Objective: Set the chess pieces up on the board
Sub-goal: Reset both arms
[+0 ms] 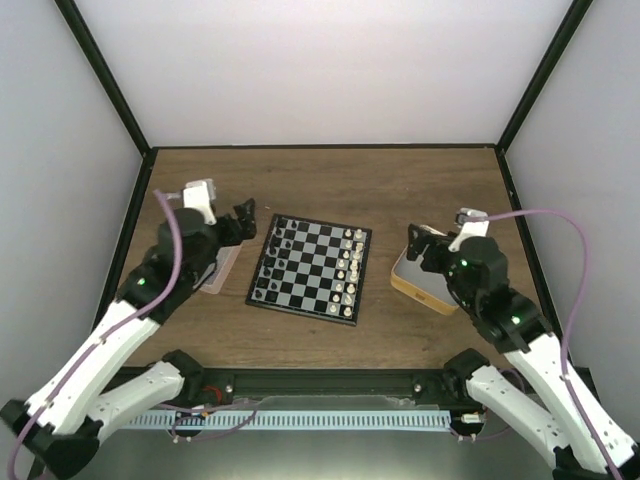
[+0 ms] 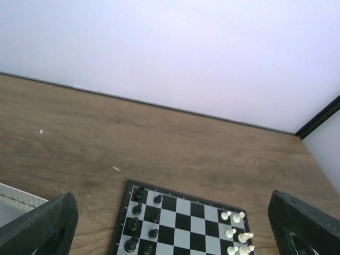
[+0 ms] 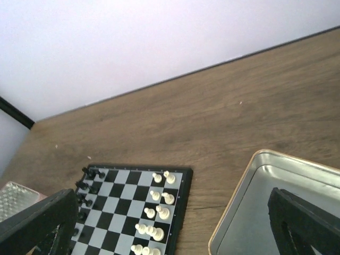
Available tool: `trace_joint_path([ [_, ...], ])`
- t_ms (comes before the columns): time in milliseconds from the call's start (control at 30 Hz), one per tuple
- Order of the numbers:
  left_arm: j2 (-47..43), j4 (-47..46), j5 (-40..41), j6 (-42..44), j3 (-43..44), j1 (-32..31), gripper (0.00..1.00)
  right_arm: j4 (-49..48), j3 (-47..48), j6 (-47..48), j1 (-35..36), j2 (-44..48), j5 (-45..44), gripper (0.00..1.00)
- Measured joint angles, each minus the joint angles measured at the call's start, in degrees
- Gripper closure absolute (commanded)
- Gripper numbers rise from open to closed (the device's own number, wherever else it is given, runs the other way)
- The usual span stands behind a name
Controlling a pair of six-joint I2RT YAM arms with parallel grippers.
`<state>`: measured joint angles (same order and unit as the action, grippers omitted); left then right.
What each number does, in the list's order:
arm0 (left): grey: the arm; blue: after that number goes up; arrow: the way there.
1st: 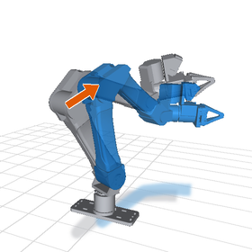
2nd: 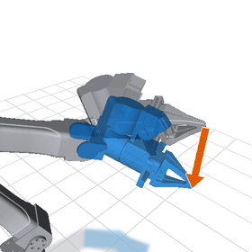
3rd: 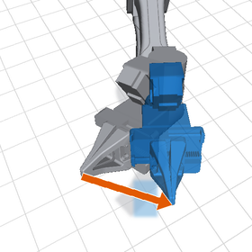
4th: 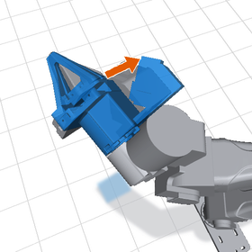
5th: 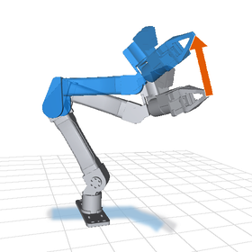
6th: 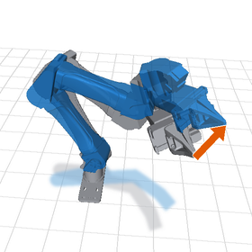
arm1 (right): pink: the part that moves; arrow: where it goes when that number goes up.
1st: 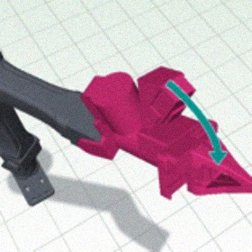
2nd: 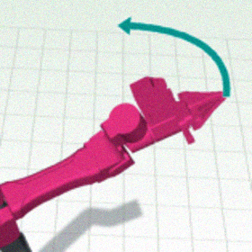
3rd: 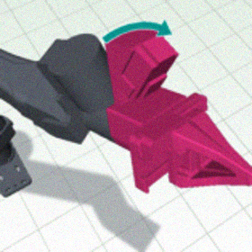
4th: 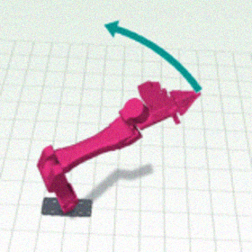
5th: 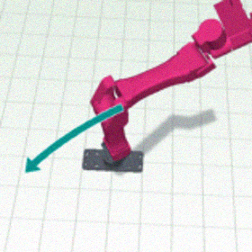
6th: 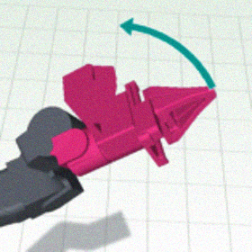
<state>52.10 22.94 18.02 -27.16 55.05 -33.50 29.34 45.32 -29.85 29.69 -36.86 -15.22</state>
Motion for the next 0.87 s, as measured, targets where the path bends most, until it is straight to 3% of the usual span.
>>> trace_joint_path([
  [267, -18.40, 6.71, 0.61, 3.43, 2.19, 0.11, 0.00, 10.14, 10.58, 1.33, 0.00, 9.03, -1.29, 0.00],
  [633, -29.03, 16.83, 3.89, 3.87, 6.73, 0.11, 0.00, 16.98, 13.60, 0.31, 0.00, 16.92, -0.66, 0.00],
  [867, -31.12, 19.39, 4.66, 3.85, 7.85, 0.11, 0.00, 18.27, 13.77, 0.42, 0.00, 18.40, 1.11, 0.00],
])
